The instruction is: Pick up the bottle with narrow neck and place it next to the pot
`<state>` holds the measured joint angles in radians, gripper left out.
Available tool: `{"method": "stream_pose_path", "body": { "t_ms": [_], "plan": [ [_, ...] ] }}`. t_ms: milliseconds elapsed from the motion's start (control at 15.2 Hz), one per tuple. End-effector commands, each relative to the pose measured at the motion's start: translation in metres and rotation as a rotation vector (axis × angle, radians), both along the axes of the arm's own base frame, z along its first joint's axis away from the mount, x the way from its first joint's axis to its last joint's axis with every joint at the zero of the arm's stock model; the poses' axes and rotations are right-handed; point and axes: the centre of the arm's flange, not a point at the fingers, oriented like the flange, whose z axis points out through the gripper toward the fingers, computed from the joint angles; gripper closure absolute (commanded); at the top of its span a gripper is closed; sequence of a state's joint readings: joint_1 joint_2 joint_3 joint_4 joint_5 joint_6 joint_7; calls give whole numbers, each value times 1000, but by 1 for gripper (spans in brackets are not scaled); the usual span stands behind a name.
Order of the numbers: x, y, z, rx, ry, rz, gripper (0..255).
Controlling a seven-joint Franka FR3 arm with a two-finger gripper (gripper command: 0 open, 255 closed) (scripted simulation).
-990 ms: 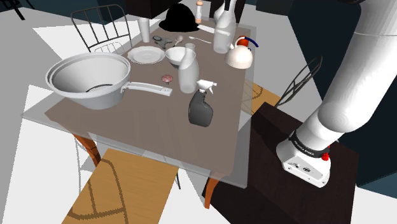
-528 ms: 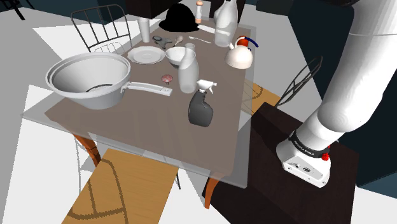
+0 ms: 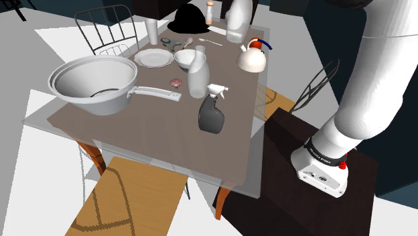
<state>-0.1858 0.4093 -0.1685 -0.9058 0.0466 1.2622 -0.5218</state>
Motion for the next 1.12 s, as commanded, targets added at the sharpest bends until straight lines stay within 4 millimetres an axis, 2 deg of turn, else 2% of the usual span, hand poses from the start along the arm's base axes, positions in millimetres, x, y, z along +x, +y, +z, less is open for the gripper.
{"method": "stream_pose_path", "body": {
  "t_ms": [0,1056],
  "plan": [
    [-10,21,6,0,0,0,255],
    [-84,209,66,0,0,0,255]
  ]
}}
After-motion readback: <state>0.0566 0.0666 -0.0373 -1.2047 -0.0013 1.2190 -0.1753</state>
